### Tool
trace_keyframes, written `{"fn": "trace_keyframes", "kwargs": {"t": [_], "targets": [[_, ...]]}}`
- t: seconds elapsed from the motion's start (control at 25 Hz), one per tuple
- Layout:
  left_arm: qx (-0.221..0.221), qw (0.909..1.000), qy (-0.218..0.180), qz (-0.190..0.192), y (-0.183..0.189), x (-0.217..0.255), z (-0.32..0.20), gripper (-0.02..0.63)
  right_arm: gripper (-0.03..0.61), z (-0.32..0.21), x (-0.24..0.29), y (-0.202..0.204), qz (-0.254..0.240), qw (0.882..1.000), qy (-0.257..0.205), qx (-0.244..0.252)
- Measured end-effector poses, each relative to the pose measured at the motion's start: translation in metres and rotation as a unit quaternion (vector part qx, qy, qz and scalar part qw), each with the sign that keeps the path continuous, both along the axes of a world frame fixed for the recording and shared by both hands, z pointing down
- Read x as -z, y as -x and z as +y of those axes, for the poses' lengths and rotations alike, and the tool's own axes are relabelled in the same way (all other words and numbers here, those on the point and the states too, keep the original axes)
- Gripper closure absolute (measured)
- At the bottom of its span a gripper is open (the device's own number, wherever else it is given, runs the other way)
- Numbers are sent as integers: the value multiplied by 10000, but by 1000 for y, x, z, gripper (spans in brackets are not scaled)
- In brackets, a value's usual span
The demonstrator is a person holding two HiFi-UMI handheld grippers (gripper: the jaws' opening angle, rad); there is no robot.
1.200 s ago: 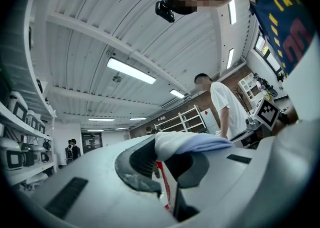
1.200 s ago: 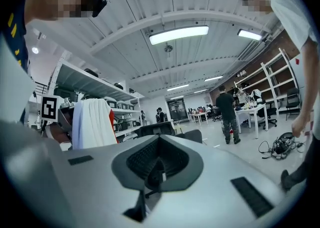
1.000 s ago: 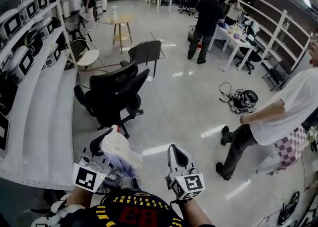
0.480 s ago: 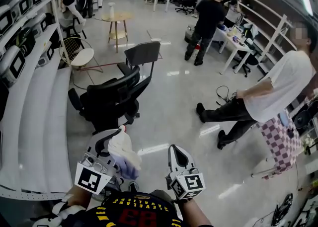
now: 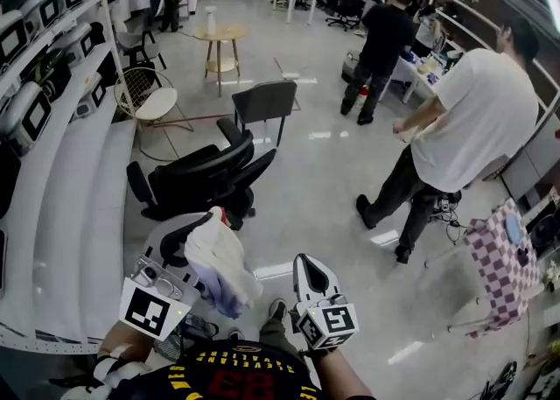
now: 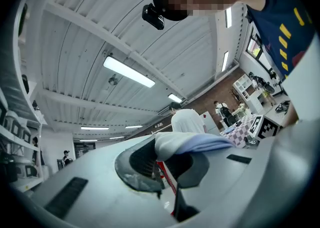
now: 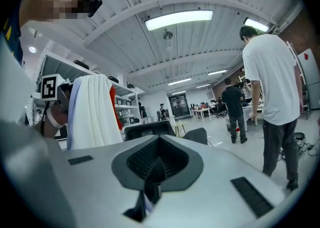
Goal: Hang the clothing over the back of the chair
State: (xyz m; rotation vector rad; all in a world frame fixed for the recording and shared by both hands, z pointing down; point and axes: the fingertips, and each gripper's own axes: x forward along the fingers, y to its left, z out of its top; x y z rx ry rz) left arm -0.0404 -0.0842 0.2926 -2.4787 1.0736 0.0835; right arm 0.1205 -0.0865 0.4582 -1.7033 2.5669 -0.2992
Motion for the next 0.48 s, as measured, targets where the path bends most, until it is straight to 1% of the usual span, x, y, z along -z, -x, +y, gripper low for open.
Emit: {"fn": "trace_keyframes", "kwargs": {"t": [0.16,0.24,0.36,0.4,0.48], "targets": [[276,9993,-238,-48,-2,31,-34,595,571,-44,9,-2,-69,9995,-100,280],[374,9985,-394,4,-5,50,-52,595,571,-67,12,-8,-106,9988,-171,456],[292,9950,-927,216,-18,87,-74,595,571,-96,9,-22,-130,9973,-225,692],[334,9947,-953,216,-22,96,-83,595,571,-105,9,-27,-137,9968,-234,750],[592,9947,-832,73,-23,106,-107,595,571,-123,12,-34,-155,9960,-249,847]]}}
